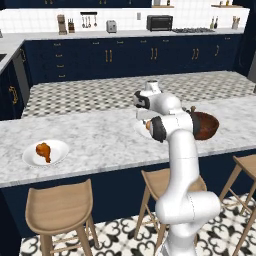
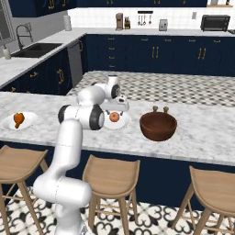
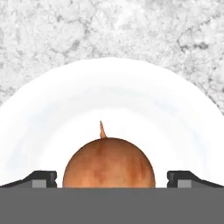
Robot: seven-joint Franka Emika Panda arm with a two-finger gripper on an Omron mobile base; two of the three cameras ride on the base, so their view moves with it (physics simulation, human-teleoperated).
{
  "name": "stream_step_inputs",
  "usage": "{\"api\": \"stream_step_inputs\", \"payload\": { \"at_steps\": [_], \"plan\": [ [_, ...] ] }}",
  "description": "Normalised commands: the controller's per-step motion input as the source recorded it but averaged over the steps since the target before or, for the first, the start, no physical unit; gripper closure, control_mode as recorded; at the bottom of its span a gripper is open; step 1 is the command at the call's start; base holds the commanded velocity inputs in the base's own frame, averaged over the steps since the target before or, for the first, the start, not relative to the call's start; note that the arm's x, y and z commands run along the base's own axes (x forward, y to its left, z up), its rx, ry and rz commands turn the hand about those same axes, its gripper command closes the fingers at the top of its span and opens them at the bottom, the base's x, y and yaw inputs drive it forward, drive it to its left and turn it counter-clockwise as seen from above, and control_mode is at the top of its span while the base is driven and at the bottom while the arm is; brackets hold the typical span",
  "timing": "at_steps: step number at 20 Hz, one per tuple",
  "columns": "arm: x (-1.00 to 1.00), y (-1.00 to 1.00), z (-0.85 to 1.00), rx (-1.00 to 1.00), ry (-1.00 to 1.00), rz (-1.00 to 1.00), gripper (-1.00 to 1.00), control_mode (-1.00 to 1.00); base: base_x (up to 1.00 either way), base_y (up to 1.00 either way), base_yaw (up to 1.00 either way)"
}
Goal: Pick the chicken drumstick and onion from their plates and place them in the bowl. Then put the bowl in the fridge.
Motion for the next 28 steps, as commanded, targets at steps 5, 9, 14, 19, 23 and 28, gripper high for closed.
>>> {"api": "stream_step_inputs", "payload": {
  "at_steps": [5, 9, 14, 19, 23, 28],
  "plan": [
    [0.00, 0.00, -0.30, 0.00, 0.07, 0.00, -1.00, -1.00, 0.00, 0.00, 0.00],
    [-0.02, 0.00, -0.22, 0.02, 0.07, -0.03, -1.00, -1.00, 0.00, 0.00, 0.00],
    [-0.01, 0.00, -0.22, 0.00, 0.07, -0.04, 1.00, -1.00, 0.00, 0.00, 0.00],
    [-0.02, 0.00, 0.00, 0.00, 0.00, -0.02, 1.00, -1.00, 0.00, 0.00, 0.00],
    [-0.25, -0.06, 0.78, -0.05, -0.03, 0.00, 1.00, -1.00, 0.00, 0.00, 0.00],
    [-0.97, -0.49, 0.93, 0.00, -0.26, 0.00, 1.00, -1.00, 0.00, 0.00, 0.00]
  ]
}}
